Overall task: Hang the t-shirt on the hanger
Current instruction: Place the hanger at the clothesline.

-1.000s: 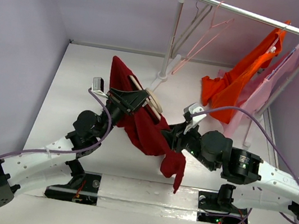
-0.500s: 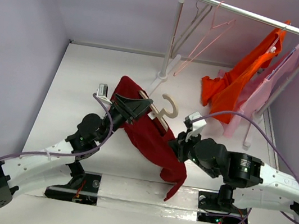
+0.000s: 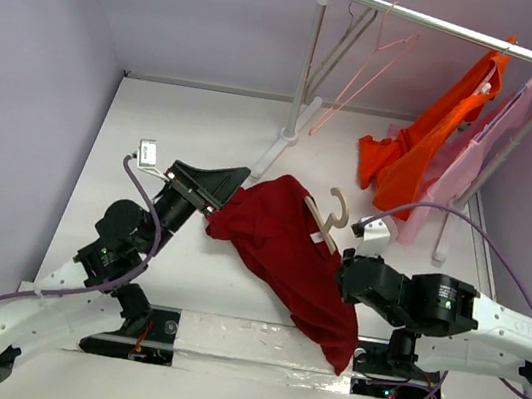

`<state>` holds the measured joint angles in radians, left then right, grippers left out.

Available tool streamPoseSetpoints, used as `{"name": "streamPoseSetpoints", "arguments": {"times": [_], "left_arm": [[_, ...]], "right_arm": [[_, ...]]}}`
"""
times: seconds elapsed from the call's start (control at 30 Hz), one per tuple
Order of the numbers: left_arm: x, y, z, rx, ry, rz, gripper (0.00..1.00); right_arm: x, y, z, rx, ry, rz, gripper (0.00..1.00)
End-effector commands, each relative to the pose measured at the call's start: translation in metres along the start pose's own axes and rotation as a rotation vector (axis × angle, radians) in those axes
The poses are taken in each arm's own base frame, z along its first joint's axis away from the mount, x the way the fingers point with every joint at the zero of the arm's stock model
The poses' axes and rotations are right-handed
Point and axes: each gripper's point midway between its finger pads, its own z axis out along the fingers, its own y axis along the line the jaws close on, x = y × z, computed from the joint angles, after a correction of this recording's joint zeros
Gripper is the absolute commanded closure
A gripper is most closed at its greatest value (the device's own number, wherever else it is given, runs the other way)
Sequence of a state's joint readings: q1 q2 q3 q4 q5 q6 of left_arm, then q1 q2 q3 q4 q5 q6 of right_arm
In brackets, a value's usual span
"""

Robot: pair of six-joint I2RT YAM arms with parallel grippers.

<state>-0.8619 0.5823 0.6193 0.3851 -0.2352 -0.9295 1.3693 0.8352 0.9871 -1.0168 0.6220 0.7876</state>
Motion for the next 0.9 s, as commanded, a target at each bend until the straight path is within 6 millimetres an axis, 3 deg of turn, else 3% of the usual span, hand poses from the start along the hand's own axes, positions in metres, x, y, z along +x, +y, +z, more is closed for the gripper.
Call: {"name": "streamPoseSetpoints", "arguments": {"times": [0.0,0.23,0.3,0.37,0.57,0.87], "left_arm": [[-0.004,-0.008,0.000,-0.016,0.046,0.157,0.17],[-0.014,-0.010,-0.009,-0.032,0.047,0.236,0.01],[-0.015,-0.008,-0.012,-0.044,0.054,0.258,0.01],[-0.020,-0.011,-0.016,-0.047,0.047,0.270,0.01],[-0.039,-0.019,-0.034,-0.051,0.025,0.347,0.01],[-0.051,-0.004,-0.067,-0.116,0.059,0.498,0.01]], "right_arm": [[-0.032,-0.021,-0.013,0.135,-0.105,0.096,1.00],[-0.067,-0.030,-0.011,0.318,-0.168,0.042,1.00],[-0.085,-0.030,-0.004,0.324,-0.187,0.072,1.00],[-0.099,-0.045,0.000,0.366,-0.195,0.063,1.00],[-0.146,-0.064,0.003,0.409,-0.244,0.069,1.00],[-0.214,-0.097,0.011,0.527,-0.294,0.071,1.00]]}}
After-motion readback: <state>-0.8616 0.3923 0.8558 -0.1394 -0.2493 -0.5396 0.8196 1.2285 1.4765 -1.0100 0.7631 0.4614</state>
